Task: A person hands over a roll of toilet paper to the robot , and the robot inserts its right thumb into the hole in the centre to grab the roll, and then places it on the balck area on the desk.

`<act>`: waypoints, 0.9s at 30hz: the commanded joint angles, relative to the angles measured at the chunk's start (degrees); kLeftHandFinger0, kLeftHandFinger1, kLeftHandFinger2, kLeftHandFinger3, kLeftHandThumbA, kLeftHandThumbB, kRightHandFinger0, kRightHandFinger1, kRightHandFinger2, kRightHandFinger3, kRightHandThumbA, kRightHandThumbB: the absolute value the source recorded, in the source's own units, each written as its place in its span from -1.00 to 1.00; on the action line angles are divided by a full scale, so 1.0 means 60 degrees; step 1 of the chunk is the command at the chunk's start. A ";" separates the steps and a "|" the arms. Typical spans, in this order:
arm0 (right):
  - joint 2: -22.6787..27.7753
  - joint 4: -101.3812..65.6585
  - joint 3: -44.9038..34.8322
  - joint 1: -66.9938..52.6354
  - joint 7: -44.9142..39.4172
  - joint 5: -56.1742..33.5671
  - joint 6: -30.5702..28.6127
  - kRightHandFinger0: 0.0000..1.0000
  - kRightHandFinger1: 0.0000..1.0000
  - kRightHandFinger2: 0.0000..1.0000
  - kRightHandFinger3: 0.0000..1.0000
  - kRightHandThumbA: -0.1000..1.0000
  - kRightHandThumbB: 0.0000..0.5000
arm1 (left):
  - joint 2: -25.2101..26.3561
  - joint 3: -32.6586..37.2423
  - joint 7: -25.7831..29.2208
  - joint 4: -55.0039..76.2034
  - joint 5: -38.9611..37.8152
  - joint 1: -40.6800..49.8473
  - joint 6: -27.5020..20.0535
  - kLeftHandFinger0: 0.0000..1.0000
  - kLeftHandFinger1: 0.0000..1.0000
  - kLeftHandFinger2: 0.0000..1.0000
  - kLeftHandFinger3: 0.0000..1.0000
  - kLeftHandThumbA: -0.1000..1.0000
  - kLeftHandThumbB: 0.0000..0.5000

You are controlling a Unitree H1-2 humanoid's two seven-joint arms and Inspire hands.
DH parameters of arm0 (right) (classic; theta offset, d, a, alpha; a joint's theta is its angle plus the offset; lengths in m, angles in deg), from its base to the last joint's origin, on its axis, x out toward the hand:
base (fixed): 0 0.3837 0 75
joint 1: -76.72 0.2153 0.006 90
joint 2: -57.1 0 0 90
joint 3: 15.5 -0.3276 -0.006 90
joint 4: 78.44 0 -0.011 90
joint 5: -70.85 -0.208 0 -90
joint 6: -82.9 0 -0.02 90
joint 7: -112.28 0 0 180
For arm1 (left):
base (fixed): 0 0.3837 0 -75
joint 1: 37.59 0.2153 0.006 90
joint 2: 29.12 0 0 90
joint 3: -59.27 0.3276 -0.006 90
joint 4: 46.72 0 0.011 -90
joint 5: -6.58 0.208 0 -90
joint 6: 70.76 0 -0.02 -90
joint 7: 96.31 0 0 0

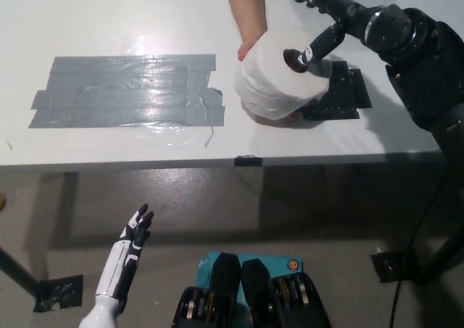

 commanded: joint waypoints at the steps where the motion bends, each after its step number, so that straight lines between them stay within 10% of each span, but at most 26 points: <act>1: -0.0012 0.0160 0.0125 0.0808 -0.0045 0.0357 -0.0314 1.00 1.00 1.00 1.00 0.98 0.85 | 0.0089 0.0039 0.0122 0.0305 0.0061 -0.0128 -0.0141 1.00 1.00 1.00 1.00 1.00 -0.29; 21: -0.1203 0.1956 0.0796 0.1324 0.0175 0.0984 -0.0461 1.00 1.00 1.00 1.00 0.90 1.00 | 0.0046 0.0069 0.0089 0.0372 0.0051 -0.0212 -0.0071 1.00 1.00 1.00 1.00 1.00 -0.33; 27: -0.1510 0.2686 0.0769 0.1727 0.0206 0.0954 -0.0580 1.00 1.00 1.00 1.00 0.63 0.56 | 0.0039 0.0108 0.0154 0.0358 0.0205 -0.0246 -0.0108 1.00 1.00 1.00 1.00 1.00 -0.24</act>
